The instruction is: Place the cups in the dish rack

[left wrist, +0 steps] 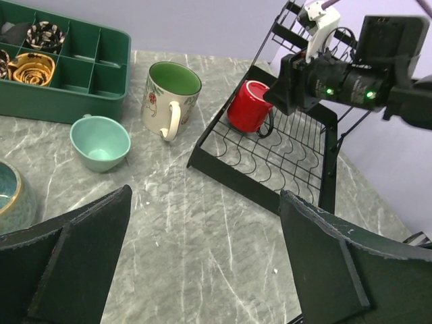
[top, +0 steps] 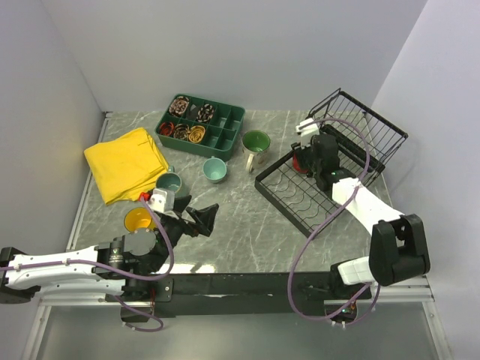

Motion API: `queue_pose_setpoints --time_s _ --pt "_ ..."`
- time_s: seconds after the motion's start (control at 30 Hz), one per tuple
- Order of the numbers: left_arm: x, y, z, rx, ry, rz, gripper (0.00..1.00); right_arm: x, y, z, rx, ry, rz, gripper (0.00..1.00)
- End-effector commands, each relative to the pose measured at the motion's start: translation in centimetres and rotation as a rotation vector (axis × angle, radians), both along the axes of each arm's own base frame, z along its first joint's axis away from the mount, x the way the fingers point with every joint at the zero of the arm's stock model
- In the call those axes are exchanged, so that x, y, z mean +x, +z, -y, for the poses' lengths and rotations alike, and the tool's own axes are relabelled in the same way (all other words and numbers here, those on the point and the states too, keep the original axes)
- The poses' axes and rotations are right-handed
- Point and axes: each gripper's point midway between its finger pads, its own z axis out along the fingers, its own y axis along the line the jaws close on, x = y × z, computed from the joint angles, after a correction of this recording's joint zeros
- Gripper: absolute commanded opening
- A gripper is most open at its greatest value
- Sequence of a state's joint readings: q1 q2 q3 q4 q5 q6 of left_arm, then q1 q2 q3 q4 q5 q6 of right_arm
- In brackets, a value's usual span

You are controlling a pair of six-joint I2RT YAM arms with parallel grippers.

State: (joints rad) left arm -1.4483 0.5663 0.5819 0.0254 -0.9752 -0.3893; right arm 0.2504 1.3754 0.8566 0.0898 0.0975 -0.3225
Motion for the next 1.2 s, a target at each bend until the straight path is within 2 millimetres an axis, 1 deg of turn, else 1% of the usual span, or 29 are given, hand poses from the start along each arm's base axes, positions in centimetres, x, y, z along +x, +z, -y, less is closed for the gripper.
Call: queue_pose_setpoints --time_s 0.0,0.03,0.07,0.1,0.13,0.17,0.2,0.23,0.33,0.37,0.43,0.47,0.57,0.7,0.83,1.17 --pt "-0.1 0.6 -0.2 -0.033 -0.002 -0.012 0.96 -2.2 1.1 -3.1 -0.007 0.259 -0.081 0.54" --pt "-0.2 0.7 -0.2 -0.037 -0.003 -0.012 0.96 -2.8 0.4 -3.4 -0.03 0.301 -0.118 0.5" --pt "-0.2 0.7 -0.2 -0.039 -0.005 -0.013 0.96 -2.9 0.6 -3.9 -0.032 0.342 -0.129 0.42" --pt "-0.3 0.7 -0.2 -0.041 -0.009 -0.013 0.96 -3.1 0.2 -4.3 -0.039 0.374 -0.153 0.37" --pt "-0.3 0.9 -0.4 -0.052 -0.008 -0.014 0.96 -3.8 -1.9 -4.3 -0.06 0.415 -0.245 0.3" --pt "-0.3 0.9 -0.4 -0.053 -0.011 -0.014 0.96 -3.2 -1.2 -4.6 -0.061 0.423 -0.249 0.21" --pt "-0.3 0.9 -0.4 -0.059 -0.011 -0.015 0.96 -3.0 -1.7 -4.6 -0.062 0.42 -0.279 0.19" --pt "-0.3 1.1 -0.4 -0.065 -0.013 -0.015 0.96 -2.7 -2.9 -4.1 -0.078 0.392 -0.317 0.18" --pt "-0.4 0.4 -0.6 -0.04 -0.013 -0.031 0.96 -1.5 -3.1 -3.6 -0.089 0.342 -0.298 0.18" --pt "-0.4 0.4 -0.6 -0.042 -0.014 -0.035 0.96 -1.1 -3.0 -3.2 -0.104 0.315 -0.291 0.17" --pt "-0.4 0.4 -0.7 -0.046 -0.013 -0.039 0.96 -0.6 -3.7 -2.7 -0.122 0.285 -0.311 0.17" --pt "-0.4 0.4 -0.8 -0.046 -0.011 -0.039 0.96 0.0 -3.5 -2.1 -0.145 0.251 -0.305 0.18" --pt "-0.4 0.5 -0.9 -0.052 -0.009 -0.035 0.96 0.7 -4.1 -1.3 -0.185 0.213 -0.303 0.18" --pt "-0.4 0.4 -0.9 -0.05 -0.007 -0.03 0.96 2.0 -4.0 -0.1 -0.229 0.143 -0.276 0.19" --pt "-0.3 0.6 -0.7 -0.042 -0.005 -0.03 0.96 3.5 -4.1 0.6 -0.268 0.091 -0.263 0.2" --pt "-0.2 0.8 -0.8 -0.042 0.001 -0.025 0.96 5.1 -4.6 1.9 -0.3 -0.001 -0.253 0.22"
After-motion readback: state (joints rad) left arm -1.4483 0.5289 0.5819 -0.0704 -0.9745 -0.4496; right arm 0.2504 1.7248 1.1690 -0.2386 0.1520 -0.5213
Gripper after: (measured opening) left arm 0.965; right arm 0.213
